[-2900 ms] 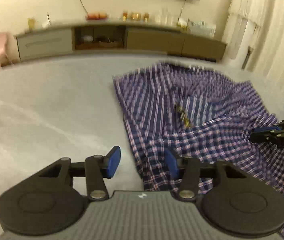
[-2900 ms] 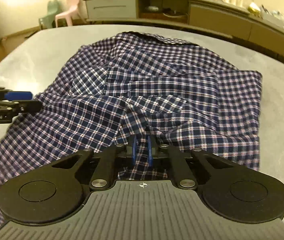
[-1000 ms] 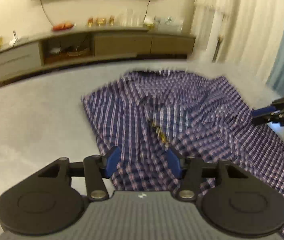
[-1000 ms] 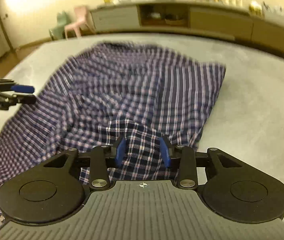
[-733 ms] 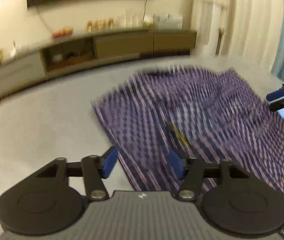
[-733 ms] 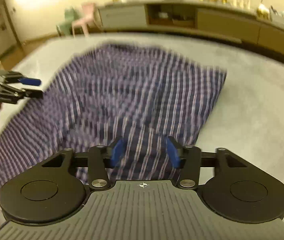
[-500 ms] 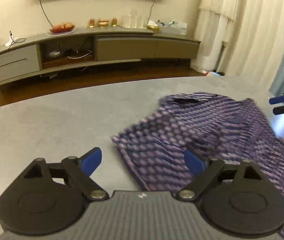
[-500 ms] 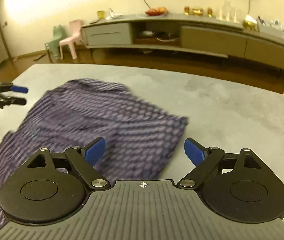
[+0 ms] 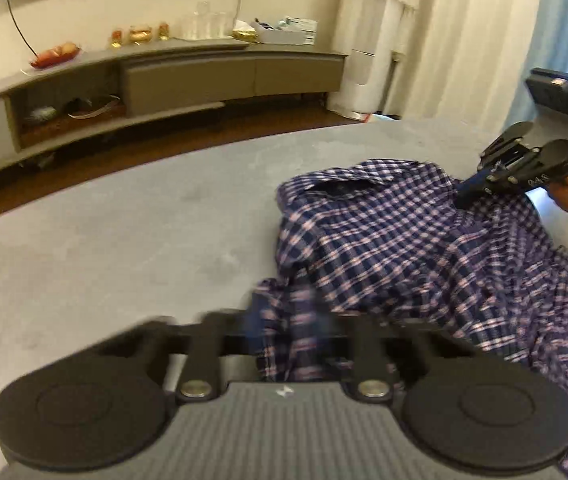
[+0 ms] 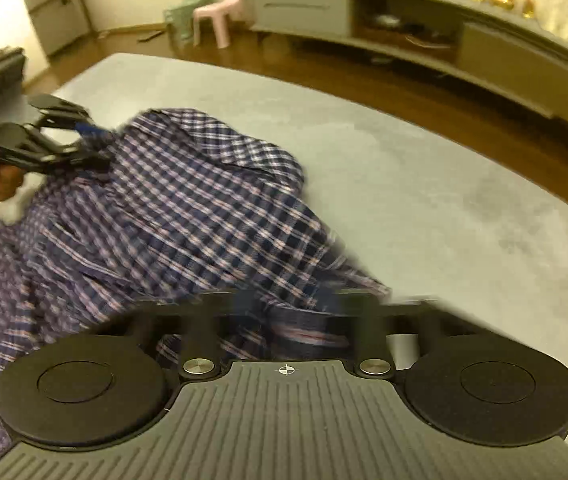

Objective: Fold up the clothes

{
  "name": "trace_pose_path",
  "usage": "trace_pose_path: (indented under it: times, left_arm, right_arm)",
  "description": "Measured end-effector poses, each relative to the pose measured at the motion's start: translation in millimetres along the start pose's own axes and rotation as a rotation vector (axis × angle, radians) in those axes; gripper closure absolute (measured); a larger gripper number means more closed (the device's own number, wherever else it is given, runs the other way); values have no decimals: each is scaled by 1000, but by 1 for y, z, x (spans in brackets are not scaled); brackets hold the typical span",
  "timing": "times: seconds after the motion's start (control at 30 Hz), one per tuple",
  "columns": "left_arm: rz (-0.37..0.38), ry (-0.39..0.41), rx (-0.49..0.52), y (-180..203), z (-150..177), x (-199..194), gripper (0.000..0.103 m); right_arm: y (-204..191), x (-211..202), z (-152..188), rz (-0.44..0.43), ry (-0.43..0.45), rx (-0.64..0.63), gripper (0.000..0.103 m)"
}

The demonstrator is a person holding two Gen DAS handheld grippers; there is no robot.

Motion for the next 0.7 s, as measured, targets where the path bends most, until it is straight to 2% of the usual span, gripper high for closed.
trace_pose_path:
  times: [0.13, 0.23, 0.33, 0.43, 0.53, 0.63, 0.7]
  left_arm:
    - [-29, 36, 47, 6, -1, -7, 93]
    - [-46, 99, 64, 14, -7, -29, 93]
    - [-50, 189, 103, 37, -14, -71, 93]
    - [-38, 270, 168, 65, -11, -125, 93]
    - [-22, 317, 210, 98, 4, -167, 93]
    - [-7, 350, 248, 130, 24, -202, 93]
    - [23, 336, 292, 150, 44, -221, 93]
  right_arm:
    - [-14, -22, -5, 10, 65, -42, 103]
    - [-37, -55, -7, 21, 132, -73, 103]
    - [-70, -94, -3, 27, 197, -101, 103]
    - [-112, -139, 20, 20, 235, -138, 103]
    - [-149, -170, 55, 11, 220, -171, 103]
    - [-171, -171, 86, -15, 146, -180, 103]
    - [-191, -179, 112, -29, 87, -224, 103]
Point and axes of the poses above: each gripper's, at about its wrist camera, not at the fingertips, and x roughly the way its jaws point, y to its right, z to its underside, the point moved 8 cm from there along x, roughly the way its jaws point, and after that the axes turned 9 degrees about y, right-handed, at the moved point
